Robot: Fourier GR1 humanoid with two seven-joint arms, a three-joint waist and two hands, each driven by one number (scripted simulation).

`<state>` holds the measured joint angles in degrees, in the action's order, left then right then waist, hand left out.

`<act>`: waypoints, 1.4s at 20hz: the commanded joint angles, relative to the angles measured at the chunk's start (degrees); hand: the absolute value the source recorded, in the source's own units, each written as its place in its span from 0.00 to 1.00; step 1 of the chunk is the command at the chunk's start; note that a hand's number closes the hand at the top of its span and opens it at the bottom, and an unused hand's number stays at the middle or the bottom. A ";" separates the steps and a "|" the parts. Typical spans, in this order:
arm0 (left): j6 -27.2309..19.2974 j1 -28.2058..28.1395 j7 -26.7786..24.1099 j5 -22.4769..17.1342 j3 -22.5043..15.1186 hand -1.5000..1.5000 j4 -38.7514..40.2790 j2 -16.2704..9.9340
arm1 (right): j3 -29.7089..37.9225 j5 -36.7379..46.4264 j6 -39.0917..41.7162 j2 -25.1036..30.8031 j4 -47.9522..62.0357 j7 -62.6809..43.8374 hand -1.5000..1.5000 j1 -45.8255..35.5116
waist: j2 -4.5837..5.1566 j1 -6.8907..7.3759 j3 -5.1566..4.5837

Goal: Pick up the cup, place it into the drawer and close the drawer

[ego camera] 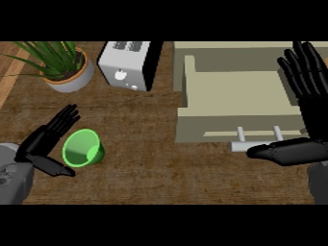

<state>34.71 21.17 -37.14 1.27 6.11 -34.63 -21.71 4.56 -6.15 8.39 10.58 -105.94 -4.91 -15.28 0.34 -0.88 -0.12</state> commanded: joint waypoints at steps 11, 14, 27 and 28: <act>-1.07 4.98 -20.18 5.53 -2.72 0.00 16.52 2.40 | -0.74 -0.25 -0.98 -0.91 -0.86 -2.86 0.00 -3.08 | 0.54 -1.04 -0.25; 0.12 6.60 -20.60 5.58 -2.83 0.00 18.17 1.87 | 1.08 -1.79 0.63 0.54 -0.10 -2.09 0.00 -2.33 | 0.58 -1.23 -0.21; -0.63 9.59 -22.40 6.73 -4.28 0.00 21.90 5.08 | 0.20 -1.17 1.32 1.19 -1.70 -3.03 0.00 -2.24 | 0.72 -1.95 -0.30; 0.71 8.85 -23.55 7.13 -4.76 0.00 21.86 4.23 | 1.93 -2.34 2.16 1.97 -0.29 -1.70 0.00 -2.31 | 0.67 -1.52 -0.22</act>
<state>25.85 29.28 -53.60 8.17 1.82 -14.09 -17.23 5.63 -7.97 10.15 11.83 -106.65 -6.61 -16.69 1.04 -2.49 -0.37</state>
